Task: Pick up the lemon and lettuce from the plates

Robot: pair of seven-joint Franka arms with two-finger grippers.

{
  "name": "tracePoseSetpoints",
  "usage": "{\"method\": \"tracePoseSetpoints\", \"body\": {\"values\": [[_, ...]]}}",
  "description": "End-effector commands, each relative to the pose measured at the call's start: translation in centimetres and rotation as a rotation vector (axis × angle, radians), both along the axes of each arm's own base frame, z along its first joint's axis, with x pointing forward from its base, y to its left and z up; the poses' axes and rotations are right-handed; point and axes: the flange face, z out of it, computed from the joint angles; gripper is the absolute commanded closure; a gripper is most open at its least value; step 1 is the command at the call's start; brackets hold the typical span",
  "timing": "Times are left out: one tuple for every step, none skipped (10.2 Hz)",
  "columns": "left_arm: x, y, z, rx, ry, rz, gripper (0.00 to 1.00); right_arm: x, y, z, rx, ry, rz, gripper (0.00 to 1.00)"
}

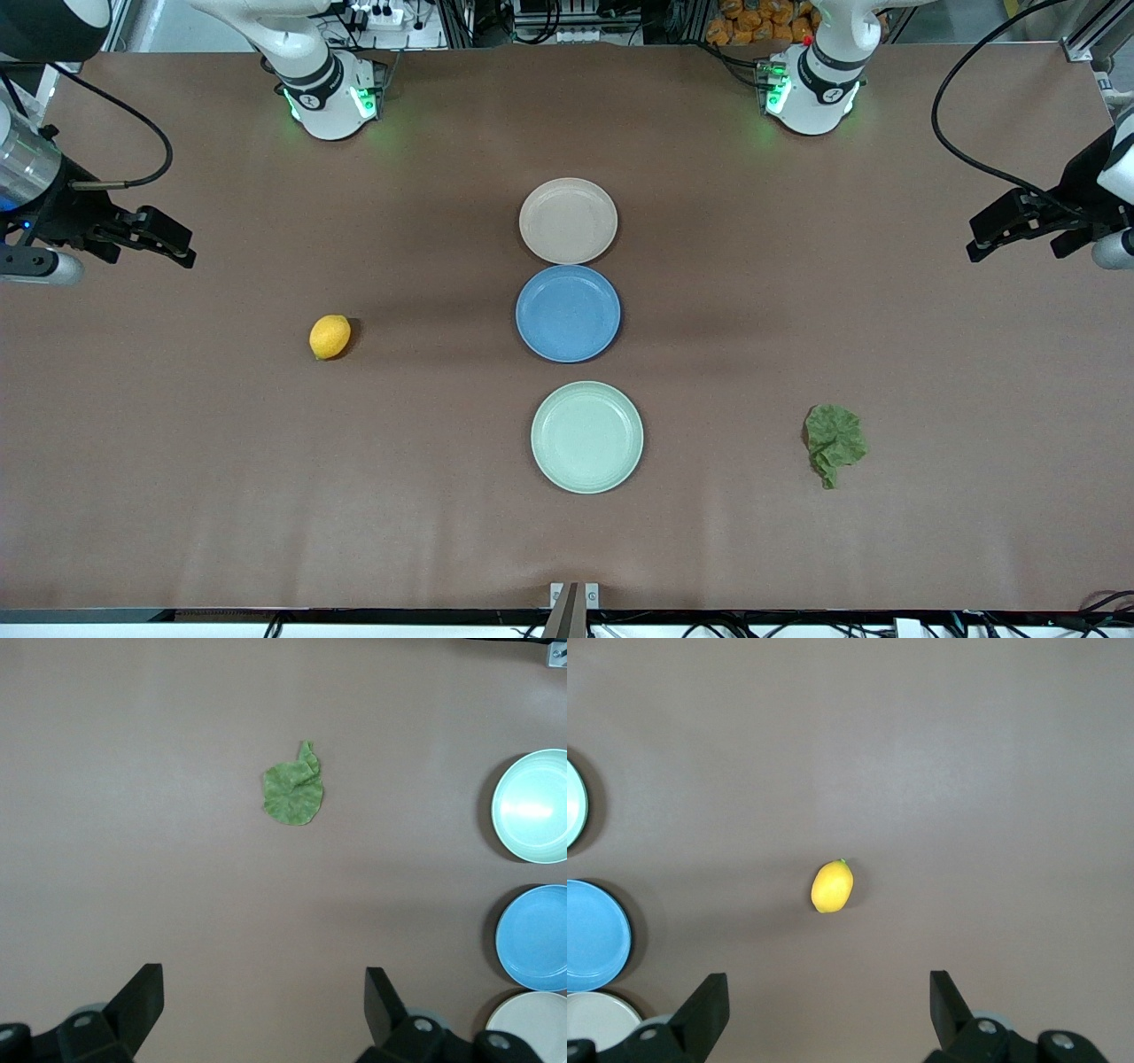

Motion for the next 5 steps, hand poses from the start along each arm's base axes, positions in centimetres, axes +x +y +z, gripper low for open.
{"method": "tracePoseSetpoints", "body": {"values": [[-0.8, -0.2, 0.7, -0.016, -0.002, -0.001, 0.00, -0.4, -0.4, 2.7, -0.007, -0.059, 0.008, 0.00], [-0.8, -0.2, 0.8, -0.015, -0.002, -0.002, 0.00, -0.5, -0.3, 3.6, -0.003, -0.071, 0.009, 0.00], [-0.8, -0.2, 0.7, -0.014, -0.001, -0.004, 0.00, -0.6, -0.2, 4.0, -0.002, -0.071, 0.012, 0.00], [-0.8, -0.1, 0.7, -0.014, -0.001, -0.002, 0.00, -0.8, 0.0, 4.4, 0.002, -0.074, 0.014, 0.00], [-0.9, -0.1, 0.7, -0.013, 0.008, -0.002, 0.00, -1.0, 0.0, 4.9, 0.003, -0.069, 0.014, 0.00]]}}
